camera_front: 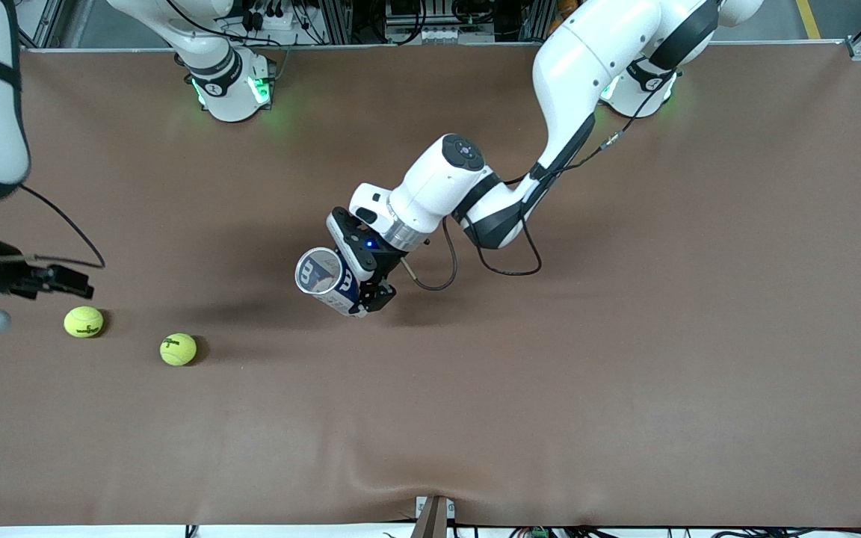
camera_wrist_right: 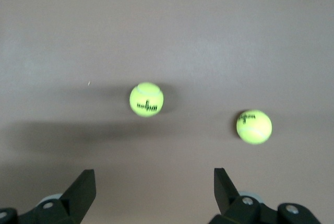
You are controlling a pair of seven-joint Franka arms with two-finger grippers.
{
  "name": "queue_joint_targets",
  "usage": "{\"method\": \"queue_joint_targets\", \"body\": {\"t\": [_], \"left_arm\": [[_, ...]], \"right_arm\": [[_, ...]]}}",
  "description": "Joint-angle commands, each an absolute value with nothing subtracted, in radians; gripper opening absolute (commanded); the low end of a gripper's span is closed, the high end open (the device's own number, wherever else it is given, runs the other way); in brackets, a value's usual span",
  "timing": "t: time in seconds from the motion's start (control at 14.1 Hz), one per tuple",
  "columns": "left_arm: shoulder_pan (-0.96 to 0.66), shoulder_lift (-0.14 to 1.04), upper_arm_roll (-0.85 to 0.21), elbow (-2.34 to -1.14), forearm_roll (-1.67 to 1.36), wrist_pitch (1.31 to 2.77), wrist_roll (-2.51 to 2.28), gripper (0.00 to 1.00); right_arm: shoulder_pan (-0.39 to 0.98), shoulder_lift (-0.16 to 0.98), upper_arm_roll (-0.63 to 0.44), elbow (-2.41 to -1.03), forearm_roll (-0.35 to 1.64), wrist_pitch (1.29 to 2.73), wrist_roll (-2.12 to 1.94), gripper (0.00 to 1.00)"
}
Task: Insert tennis ball vertically with right arm
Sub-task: 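Move the upright can toward the tennis balls with the left gripper, then reach the right gripper to the nearer tennis ball and grasp it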
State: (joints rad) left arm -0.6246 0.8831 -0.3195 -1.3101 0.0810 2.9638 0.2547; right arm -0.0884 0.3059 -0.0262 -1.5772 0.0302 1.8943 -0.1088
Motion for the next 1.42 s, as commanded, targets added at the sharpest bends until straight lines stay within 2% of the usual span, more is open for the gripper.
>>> {"method": "queue_joint_targets", "body": {"t": [0.0,0.43,0.71,1.14,1.35], "left_arm": [[-0.629,0.965,-0.351,-1.301,0.064,3.113,0.250,0.81],[-0.655,1.058,-0.359,-1.301,0.071,3.263,0.253,0.81],[-0.669,1.107,-0.359,-1.302,0.074,3.350,0.253,0.81],[-0.669,1.109,-0.345,-1.307,0.092,3.347,0.268,0.83],[-0.670,1.106,-0.328,-1.307,0.095,3.297,0.270,0.83]], "right_arm": [[-0.095,0.397,-0.018,-1.499,0.046,1.911,-0.114,1.00],[-0.066,0.529,-0.017,-1.508,0.045,2.156,-0.110,1.00],[-0.066,0.610,-0.017,-1.509,0.045,2.175,-0.110,1.00],[-0.060,0.643,-0.017,-1.565,0.044,2.181,-0.109,1.00],[-0.031,0.669,-0.017,-1.572,0.043,2.216,-0.109,1.00]]}}
